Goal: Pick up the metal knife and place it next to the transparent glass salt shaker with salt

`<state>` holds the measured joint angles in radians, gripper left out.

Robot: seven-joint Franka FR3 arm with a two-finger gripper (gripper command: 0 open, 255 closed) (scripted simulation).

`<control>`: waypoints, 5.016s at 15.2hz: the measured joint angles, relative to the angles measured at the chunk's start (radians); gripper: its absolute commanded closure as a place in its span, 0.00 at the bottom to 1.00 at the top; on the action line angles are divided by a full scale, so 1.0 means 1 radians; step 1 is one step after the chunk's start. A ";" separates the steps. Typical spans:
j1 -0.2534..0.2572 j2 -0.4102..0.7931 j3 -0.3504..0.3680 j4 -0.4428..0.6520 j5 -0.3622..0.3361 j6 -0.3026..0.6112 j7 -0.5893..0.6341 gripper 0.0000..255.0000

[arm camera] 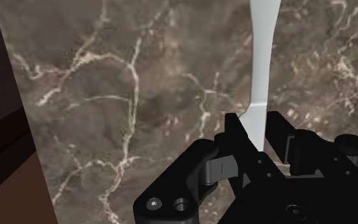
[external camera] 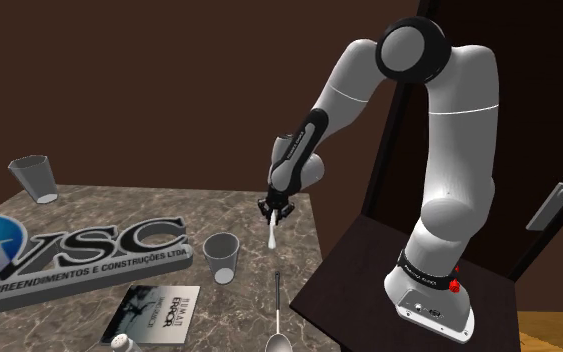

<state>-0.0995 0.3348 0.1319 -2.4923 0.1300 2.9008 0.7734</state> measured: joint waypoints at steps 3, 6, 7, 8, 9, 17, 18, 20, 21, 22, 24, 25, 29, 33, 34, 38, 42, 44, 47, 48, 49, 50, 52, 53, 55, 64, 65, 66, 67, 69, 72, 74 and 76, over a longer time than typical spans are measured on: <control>0.000 -0.036 0.004 -0.006 0.001 -0.028 0.001 1.00; 0.001 -0.081 0.005 -0.010 0.002 -0.068 0.006 1.00; 0.000 -0.097 0.006 -0.014 0.003 -0.080 0.005 1.00; -0.002 -0.111 0.006 -0.016 0.004 -0.092 0.004 1.00; -0.004 -0.127 0.007 -0.018 0.006 -0.106 0.002 1.00; -0.005 -0.238 0.008 -0.015 0.007 -0.220 0.011 1.00; -0.004 -0.253 0.009 -0.013 0.007 -0.237 0.015 1.00; -0.005 -0.281 0.009 -0.016 0.009 -0.262 0.015 1.00; -0.005 -0.293 0.009 -0.012 0.008 -0.277 0.016 1.00; -0.006 -0.307 0.008 -0.012 0.009 -0.292 0.014 1.00; -0.006 -0.329 0.008 -0.004 0.008 -0.322 0.017 1.00; -0.006 -0.341 0.008 -0.003 0.009 -0.334 0.017 1.00; -0.008 -0.383 0.006 0.012 0.008 -0.392 0.019 1.00; -0.007 -0.424 0.007 0.031 0.006 -0.452 0.027 1.00; -0.008 -0.432 0.005 0.033 0.007 -0.461 0.025 1.00; 0.030 -0.466 0.052 0.004 0.013 -0.461 0.103 1.00; 0.077 -0.518 0.110 -0.047 0.030 -0.452 0.196 1.00; 0.100 -0.509 0.146 -0.041 0.029 -0.445 0.254 1.00; 0.140 -0.524 0.202 -0.052 0.037 -0.442 0.342 1.00; 0.151 -0.524 0.219 -0.053 0.038 -0.437 0.369 1.00; 0.162 -0.528 0.236 -0.056 0.041 -0.437 0.395 1.00; 0.172 -0.518 0.255 -0.047 0.036 -0.433 0.428 1.00; 0.193 -0.517 0.291 -0.040 0.034 -0.435 0.486 1.00; 0.203 -0.509 0.310 -0.030 0.029 -0.435 0.519 1.00; 0.221 -0.491 0.347 -0.013 0.017 -0.432 0.583 1.00; 0.296 -0.354 0.502 0.132 -0.120 -0.446 0.916 1.00; 0.304 -0.331 0.513 0.150 -0.145 -0.446 0.955 1.00; 0.316 -0.303 0.524 0.173 -0.175 -0.448 0.998 1.00; 0.328 -0.295 0.533 0.187 -0.187 -0.456 1.028 1.00; 0.357 -0.246 0.549 0.239 -0.239 -0.473 1.106 1.00; 0.415 -0.165 0.558 0.317 -0.324 -0.496 1.225 1.00; 0.460 -0.112 0.560 0.396 -0.369 -0.539 1.290 1.00; 0.503 -0.060 0.554 0.452 -0.414 -0.558 1.346 1.00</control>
<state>0.4033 0.2745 0.6861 -2.0408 -0.2836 2.3425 2.1199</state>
